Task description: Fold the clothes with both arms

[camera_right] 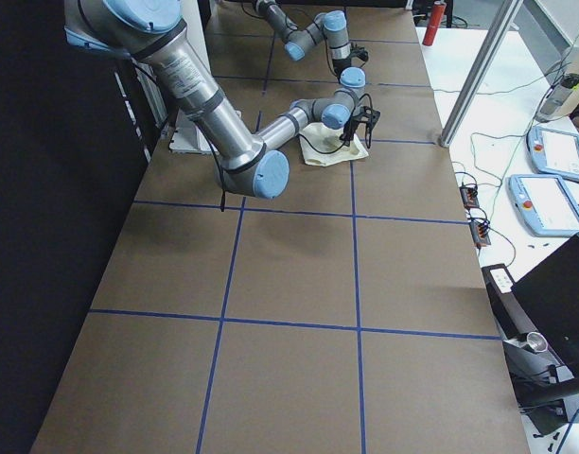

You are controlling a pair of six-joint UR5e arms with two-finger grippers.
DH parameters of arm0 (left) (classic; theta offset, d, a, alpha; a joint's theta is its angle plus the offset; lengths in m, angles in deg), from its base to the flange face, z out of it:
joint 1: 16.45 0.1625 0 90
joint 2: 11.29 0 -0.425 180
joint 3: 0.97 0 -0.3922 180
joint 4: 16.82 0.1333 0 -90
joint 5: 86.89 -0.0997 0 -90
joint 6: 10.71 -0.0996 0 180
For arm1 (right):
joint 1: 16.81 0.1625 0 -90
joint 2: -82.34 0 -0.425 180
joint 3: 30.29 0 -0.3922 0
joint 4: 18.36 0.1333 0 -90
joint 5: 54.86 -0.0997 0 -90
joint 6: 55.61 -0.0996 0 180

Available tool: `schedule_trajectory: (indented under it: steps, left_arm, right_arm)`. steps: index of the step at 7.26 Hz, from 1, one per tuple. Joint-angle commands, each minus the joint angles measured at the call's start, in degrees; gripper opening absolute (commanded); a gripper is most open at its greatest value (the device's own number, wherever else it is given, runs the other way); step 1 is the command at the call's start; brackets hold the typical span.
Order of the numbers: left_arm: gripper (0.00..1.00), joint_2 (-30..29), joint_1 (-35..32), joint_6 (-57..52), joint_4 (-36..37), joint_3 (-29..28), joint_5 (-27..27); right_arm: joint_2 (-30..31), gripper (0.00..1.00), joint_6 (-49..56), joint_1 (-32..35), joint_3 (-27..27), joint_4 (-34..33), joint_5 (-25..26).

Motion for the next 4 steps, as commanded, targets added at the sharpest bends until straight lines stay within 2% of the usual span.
schedule_trajectory:
  steps: [1, 2, 3, 4]
  left_arm:
    - [1.0, -0.3, -2.8, -5.6, -2.1, -2.5, -0.9]
    - [1.0, -0.2, -3.3, -5.9, -3.8, -2.1, -0.2]
    - [1.0, 0.6, -3.4, -4.3, -9.9, -1.5, 2.0]
    - [1.0, 2.6, -1.6, 3.7, -17.3, -1.5, 2.8]
  right_arm:
    - [-0.3, 1.0, 3.7, 3.5, -2.5, 2.6, -1.9]
    - [-0.3, 1.0, 6.3, 6.0, -2.4, 2.6, -5.2]
    - [-0.2, 1.0, 8.5, 8.0, -2.4, 2.2, -7.1]
    - [0.1, 1.0, 11.1, 10.1, -2.2, 1.4, -8.4]
